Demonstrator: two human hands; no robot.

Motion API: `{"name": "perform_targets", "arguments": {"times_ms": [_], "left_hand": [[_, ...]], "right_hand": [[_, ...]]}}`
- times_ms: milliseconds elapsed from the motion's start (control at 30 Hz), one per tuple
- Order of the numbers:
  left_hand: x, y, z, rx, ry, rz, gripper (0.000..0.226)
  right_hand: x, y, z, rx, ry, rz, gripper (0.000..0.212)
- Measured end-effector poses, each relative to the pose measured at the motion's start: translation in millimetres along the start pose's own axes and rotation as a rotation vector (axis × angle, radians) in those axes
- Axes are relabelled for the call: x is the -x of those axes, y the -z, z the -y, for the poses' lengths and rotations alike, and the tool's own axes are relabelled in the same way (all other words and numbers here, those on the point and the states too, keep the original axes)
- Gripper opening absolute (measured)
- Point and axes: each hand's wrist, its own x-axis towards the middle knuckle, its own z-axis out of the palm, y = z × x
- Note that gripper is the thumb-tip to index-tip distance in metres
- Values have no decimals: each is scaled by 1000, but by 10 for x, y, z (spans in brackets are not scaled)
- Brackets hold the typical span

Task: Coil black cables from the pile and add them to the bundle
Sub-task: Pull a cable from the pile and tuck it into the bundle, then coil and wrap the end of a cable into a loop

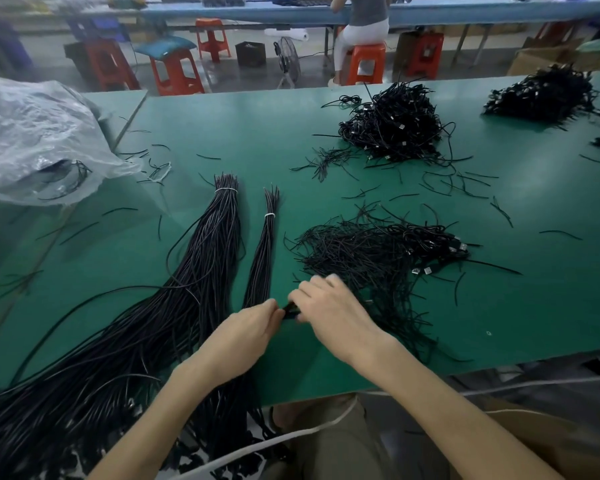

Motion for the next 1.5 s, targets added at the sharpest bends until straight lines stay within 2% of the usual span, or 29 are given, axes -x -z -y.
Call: {"name": "perform_targets", "arguments": {"times_ms": [133,200,333,400,533,733,833,1033,1133,1167,1267,1367,1500], "left_hand": [[-31,-24,262,161,130,-248,39],[-54,-23,359,227,197,-301,42],[-89,-100,426,338,231,-317,44],[-84,-136,408,344,220,-313,44],[-77,-177,388,339,192,-299,44],[-108,-227,352,392,195,-289,44],[-149,-239,265,436,175,-275,44],[-247,-266,85,523,159,-250,43],[-296,-289,30,589,169,-265,42],[-305,-297,17,604,171,-269,41],[-311,-313,3,560,158,-283,39],[-300,-330,0,439,104,-289,36],[-309,-348,-27,369,56,-287,38]], "right_hand": [[-72,75,-295,106,-309,-191,50],[-97,98,-485,90,-493,-252,47],[-110,-31,-666,33,-701,-57,27],[-93,-130,-687,-5,-718,-20,21],[-95,-160,-762,-80,-726,-103,5],[-38,-124,-818,-202,-774,-235,4],[-23,-49,-733,-321,-699,-384,3],[-7,90,-313,-308,-488,-558,6],[-12,76,-128,-176,-375,-512,3],[-19,61,-85,-202,-382,-473,4],[-63,86,18,-629,-555,-392,2],[-84,69,73,-670,-542,-312,4],[-88,62,69,-870,-647,-172,5]]}}
